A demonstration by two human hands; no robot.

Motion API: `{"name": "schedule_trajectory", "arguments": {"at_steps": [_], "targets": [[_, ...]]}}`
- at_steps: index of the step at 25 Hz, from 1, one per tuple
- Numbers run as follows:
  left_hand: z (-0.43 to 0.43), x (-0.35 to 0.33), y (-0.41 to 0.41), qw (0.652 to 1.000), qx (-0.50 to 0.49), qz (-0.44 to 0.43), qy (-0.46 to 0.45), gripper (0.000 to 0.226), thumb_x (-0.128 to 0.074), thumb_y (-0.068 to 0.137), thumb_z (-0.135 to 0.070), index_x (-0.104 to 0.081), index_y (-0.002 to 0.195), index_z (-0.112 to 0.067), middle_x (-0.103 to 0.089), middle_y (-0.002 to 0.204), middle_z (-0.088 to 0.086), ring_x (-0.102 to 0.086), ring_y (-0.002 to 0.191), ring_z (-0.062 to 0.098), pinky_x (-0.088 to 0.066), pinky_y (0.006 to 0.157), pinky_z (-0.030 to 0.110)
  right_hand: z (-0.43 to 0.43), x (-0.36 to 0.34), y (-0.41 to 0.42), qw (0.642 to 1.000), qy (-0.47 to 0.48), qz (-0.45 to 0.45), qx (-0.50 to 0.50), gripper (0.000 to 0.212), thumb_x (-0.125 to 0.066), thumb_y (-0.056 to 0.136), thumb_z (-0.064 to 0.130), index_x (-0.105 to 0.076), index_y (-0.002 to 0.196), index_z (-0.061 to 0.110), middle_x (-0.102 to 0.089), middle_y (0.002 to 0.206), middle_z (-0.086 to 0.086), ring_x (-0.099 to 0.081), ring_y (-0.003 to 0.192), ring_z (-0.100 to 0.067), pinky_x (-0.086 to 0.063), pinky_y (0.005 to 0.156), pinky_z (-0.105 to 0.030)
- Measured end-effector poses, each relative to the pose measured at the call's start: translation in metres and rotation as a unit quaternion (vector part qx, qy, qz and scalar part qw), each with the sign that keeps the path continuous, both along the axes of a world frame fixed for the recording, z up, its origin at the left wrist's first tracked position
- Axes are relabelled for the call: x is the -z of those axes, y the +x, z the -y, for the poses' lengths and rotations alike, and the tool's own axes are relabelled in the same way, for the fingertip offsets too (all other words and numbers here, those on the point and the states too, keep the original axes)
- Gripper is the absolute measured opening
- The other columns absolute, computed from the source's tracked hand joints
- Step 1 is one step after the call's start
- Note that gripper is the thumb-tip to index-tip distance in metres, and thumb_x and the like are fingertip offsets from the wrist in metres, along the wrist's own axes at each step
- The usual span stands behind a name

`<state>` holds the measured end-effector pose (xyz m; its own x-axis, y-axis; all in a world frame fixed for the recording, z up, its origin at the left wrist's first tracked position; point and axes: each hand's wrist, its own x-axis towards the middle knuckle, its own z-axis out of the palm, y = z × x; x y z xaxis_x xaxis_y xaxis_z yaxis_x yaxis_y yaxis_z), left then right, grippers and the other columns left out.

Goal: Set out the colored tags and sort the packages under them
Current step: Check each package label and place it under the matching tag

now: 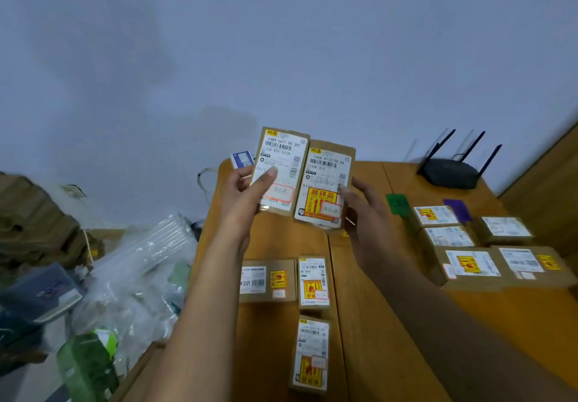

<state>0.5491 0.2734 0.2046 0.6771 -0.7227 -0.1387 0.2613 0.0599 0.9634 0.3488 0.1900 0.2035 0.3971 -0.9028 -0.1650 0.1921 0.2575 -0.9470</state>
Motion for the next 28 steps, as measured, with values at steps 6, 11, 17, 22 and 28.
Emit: {"name": "schedule_trajectory", "arguments": {"at_steps": [6,11,17,22,28], "targets": [[0.061,-0.055,-0.06,0.999,-0.01,0.026,-0.03,0.052,-0.083,0.087,-0.035,-0.058,0.126,-0.012,-0.081,0.11,0.007,-0.082,0.092,0.023,-0.065,0.071,0.034,0.07,-0.062,-0.063,0.996,-0.081,-0.004,-0.024,0.037,-0.067,0.101,0.023,-0.061,0.138,0.028,-0.082,0.115,-0.001,-0.079,0.106,-0.024,-0.063,0.091,-0.047],[0.091,-0.066,-0.133,0.999,0.016,0.039,-0.02,0.034,-0.073,0.094,-0.037,-0.059,0.113,-0.013,-0.082,0.108,0.007,-0.08,0.101,0.029,-0.063,0.081,0.043,0.124,-0.074,-0.135,0.995,-0.094,0.003,-0.043,0.031,-0.068,0.101,0.024,-0.064,0.129,0.037,-0.082,0.114,0.001,-0.079,0.106,-0.021,-0.06,0.099,-0.051],[0.104,-0.077,-0.193,0.995,0.043,0.092,0.011,0.034,-0.059,0.103,-0.032,-0.066,0.128,-0.01,-0.079,0.115,0.013,-0.073,0.113,0.035,-0.058,0.09,0.042,0.166,-0.075,-0.201,0.994,-0.1,-0.001,-0.053,0.028,-0.066,0.102,0.025,-0.064,0.121,0.045,-0.082,0.115,0.001,-0.079,0.106,-0.022,-0.057,0.103,-0.055],[0.104,-0.086,-0.209,0.99,0.063,0.121,0.019,0.032,-0.061,0.103,-0.028,-0.066,0.129,-0.011,-0.077,0.118,0.018,-0.074,0.112,0.034,-0.06,0.084,0.034,0.173,-0.074,-0.221,0.992,-0.108,0.007,-0.066,0.03,-0.065,0.102,0.027,-0.062,0.126,0.044,-0.081,0.118,0.0,-0.078,0.11,-0.023,-0.053,0.109,-0.057],[0.098,-0.089,-0.207,0.987,0.072,0.139,0.019,0.033,-0.062,0.103,-0.03,-0.066,0.131,-0.014,-0.078,0.118,0.013,-0.076,0.11,0.031,-0.06,0.09,0.039,0.169,-0.077,-0.227,0.991,-0.114,0.014,-0.069,0.032,-0.066,0.101,0.027,-0.061,0.129,0.042,-0.081,0.118,0.0,-0.078,0.109,-0.022,-0.054,0.107,-0.056]]}}
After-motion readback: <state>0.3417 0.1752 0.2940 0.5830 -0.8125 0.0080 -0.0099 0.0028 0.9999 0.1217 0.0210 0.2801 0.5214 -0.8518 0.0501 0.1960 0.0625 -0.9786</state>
